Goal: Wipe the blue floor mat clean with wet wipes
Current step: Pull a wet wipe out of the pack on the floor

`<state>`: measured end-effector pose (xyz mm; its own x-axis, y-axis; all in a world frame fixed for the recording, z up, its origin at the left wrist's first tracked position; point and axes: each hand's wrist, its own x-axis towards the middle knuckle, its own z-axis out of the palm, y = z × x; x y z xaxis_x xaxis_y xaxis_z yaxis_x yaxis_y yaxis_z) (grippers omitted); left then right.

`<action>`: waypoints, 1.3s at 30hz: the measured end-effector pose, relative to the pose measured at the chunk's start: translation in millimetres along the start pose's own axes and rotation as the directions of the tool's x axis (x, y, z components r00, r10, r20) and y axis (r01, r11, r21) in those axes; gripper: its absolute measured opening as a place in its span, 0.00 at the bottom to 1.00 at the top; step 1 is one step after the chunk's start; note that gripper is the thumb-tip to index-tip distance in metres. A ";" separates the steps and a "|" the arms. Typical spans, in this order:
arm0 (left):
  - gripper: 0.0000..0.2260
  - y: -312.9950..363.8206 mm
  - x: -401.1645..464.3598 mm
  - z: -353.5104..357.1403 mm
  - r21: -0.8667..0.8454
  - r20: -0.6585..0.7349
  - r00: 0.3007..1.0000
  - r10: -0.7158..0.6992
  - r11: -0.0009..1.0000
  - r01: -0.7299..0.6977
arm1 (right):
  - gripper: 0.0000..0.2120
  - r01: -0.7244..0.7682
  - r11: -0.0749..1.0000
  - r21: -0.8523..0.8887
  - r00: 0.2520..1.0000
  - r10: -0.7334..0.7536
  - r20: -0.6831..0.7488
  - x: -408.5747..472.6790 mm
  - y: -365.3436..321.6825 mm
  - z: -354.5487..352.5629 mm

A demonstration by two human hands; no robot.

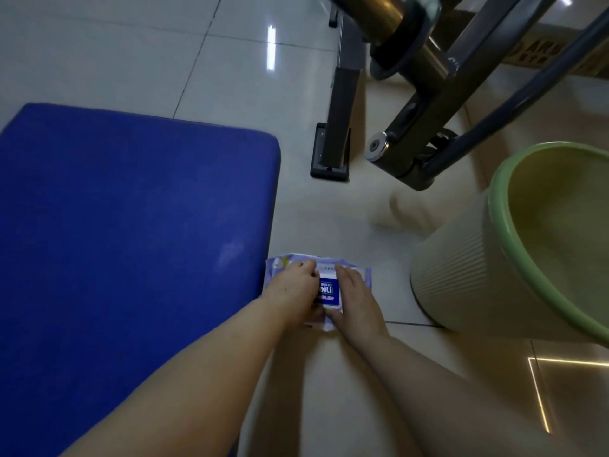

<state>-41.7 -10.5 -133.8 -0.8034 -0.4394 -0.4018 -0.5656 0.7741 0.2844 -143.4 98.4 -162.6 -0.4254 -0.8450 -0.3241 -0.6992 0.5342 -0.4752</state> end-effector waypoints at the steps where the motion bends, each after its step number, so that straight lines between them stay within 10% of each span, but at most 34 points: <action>1: 0.21 0.0 1.3 -5.8 0.004 0.012 1.000 -0.004 1.000 0.004 | 0.39 0.015 1.000 0.021 1.000 -0.015 -0.007 0.0 0.4 -0.5; 7: 0.04 -8.7 7.4 -22.9 -0.307 -0.205 0.937 -0.281 0.928 0.211 | 0.43 -0.002 0.952 0.306 0.993 0.038 -0.112 -6.4 0.3 -1.4; 16: 0.06 -2.2 7.3 -14.1 -0.606 -0.307 0.747 -0.590 0.726 0.325 | 0.05 0.055 0.998 0.036 0.954 -0.042 -0.297 3.9 -14.2 4.1; 22: 0.12 16.4 -4.5 16.4 -0.450 -0.244 0.887 -0.392 0.856 0.254 | 0.10 -0.036 0.973 0.229 0.966 0.092 -0.241 4.3 -15.5 3.5; 27: 0.19 26.1 1.4 13.3 -0.442 -0.190 0.852 -0.487 0.818 0.368 | 0.13 -0.027 0.958 0.286 0.955 0.109 -0.277 1.2 -14.9 4.0; 30: 0.13 29.0 1.1 12.4 -0.435 -0.228 0.831 -0.508 0.816 0.380 | 0.23 -0.023 0.975 0.220 0.956 0.086 -0.282 0.1 -12.4 8.0; 39: 0.12 1.7 -16.5 9.3 -0.682 -0.297 0.815 -0.499 0.708 0.185 | 0.05 -0.052 0.991 -0.120 0.944 0.010 -0.328 6.5 -36.2 4.7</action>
<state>-27.6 2.4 -134.8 -0.4276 -0.8790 -0.2109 -0.6757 0.1557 0.7206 -118.1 73.7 -151.4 -0.5974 -0.8008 -0.0421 -0.7400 0.5707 -0.3559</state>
